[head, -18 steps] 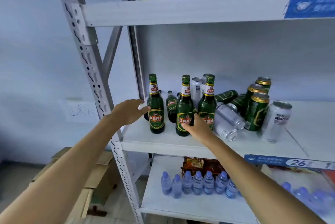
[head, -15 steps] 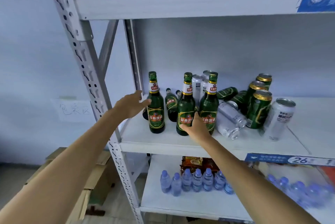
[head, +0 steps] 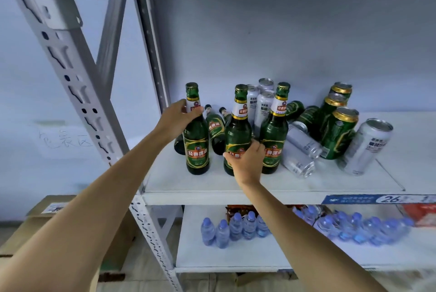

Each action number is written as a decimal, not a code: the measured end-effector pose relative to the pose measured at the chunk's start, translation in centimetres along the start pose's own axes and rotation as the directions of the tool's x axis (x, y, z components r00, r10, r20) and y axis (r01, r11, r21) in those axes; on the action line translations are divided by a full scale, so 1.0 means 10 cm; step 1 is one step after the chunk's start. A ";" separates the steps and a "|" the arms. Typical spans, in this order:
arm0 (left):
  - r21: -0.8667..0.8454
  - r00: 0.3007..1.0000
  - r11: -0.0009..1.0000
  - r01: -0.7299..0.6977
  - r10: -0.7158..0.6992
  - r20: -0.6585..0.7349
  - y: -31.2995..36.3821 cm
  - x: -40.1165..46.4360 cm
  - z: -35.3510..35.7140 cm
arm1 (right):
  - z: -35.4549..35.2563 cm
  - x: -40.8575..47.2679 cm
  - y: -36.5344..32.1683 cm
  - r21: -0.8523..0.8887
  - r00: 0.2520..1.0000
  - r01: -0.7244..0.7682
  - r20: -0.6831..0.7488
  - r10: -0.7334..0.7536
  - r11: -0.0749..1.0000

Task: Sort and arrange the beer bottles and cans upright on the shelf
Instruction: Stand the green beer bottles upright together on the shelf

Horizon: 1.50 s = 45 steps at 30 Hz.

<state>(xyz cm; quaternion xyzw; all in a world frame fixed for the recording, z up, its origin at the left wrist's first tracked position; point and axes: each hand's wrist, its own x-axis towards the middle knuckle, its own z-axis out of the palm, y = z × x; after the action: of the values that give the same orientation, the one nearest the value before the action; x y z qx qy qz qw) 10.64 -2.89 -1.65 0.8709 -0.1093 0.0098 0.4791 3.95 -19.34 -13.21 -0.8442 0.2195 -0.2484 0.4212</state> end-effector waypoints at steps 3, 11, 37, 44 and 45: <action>0.019 0.999 0.999 -0.048 0.048 -0.006 -0.04 0.00 0.00 | 0.00 0.01 -0.01 0.110 0.998 -0.052 0.050 0.046 0.993; 0.088 0.990 0.988 -0.129 0.133 -0.037 -0.04 -0.14 0.00 | -0.21 -0.10 -0.02 0.147 0.993 -0.031 0.117 0.014 0.989; 0.059 0.911 0.933 -0.355 0.331 0.248 2.32 -1.70 1.92 | -3.83 -0.07 1.66 0.122 0.989 0.036 0.137 -0.053 0.992; -0.010 0.885 0.939 -0.344 0.328 0.331 3.04 -1.65 2.76 | -4.67 0.36 2.13 0.103 0.994 0.004 0.105 -0.015 0.995; -0.009 0.882 0.940 -0.342 0.324 0.342 3.14 -1.59 2.88 | -4.77 0.47 2.18 0.100 0.994 -0.004 0.107 -0.007 0.995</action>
<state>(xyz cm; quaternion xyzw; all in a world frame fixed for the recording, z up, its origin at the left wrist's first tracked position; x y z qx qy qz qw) -13.66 -40.36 6.98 0.8399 -0.3374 -0.0550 0.4215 -24.72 -62.74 -5.15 -0.8342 0.1833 -0.2139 0.4741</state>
